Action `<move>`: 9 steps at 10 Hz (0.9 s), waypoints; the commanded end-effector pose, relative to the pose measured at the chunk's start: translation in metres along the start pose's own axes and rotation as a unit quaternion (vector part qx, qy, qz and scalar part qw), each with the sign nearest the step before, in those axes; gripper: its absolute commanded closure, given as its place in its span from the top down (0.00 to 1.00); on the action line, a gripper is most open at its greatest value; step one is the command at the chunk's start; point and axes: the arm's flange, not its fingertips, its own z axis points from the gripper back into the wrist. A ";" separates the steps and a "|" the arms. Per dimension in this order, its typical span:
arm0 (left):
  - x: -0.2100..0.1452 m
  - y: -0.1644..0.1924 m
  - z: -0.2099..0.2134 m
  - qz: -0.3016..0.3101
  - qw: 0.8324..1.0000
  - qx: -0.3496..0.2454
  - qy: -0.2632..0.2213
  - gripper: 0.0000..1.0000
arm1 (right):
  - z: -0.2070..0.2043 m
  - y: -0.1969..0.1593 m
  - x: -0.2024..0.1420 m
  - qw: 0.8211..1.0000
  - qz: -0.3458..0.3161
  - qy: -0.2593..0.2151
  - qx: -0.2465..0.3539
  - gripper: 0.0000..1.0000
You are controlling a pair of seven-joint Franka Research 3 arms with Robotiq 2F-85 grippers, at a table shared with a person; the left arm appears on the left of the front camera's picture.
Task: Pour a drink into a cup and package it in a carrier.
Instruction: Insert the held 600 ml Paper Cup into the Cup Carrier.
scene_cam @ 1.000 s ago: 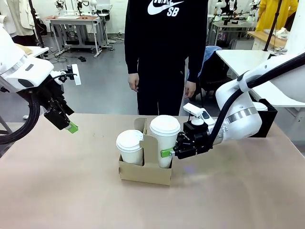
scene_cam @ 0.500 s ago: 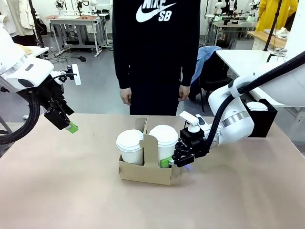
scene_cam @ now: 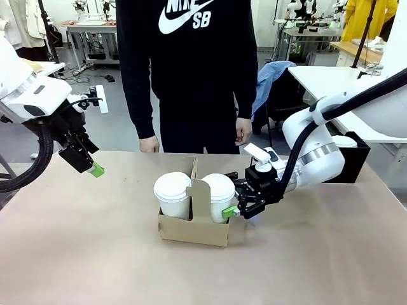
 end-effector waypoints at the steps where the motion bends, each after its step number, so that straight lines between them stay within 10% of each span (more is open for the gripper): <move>1: 0.000 -0.001 0.002 0.005 1.000 -0.003 -0.006 1.00 | 0.021 0.016 0.011 0.999 0.020 0.031 -0.025 1.00; 4: 0.000 -0.001 0.002 0.005 1.000 -0.003 -0.006 1.00 | 0.071 0.043 0.033 0.991 0.000 0.051 -0.126 1.00; 6: 0.000 -0.001 0.002 0.005 1.000 -0.003 -0.006 1.00 | 0.121 0.107 0.057 0.928 -0.071 0.099 -0.353 1.00; 9: 0.000 -0.001 0.002 0.005 1.000 -0.003 -0.006 1.00 | 0.158 0.190 0.061 0.827 -0.184 0.096 -0.523 1.00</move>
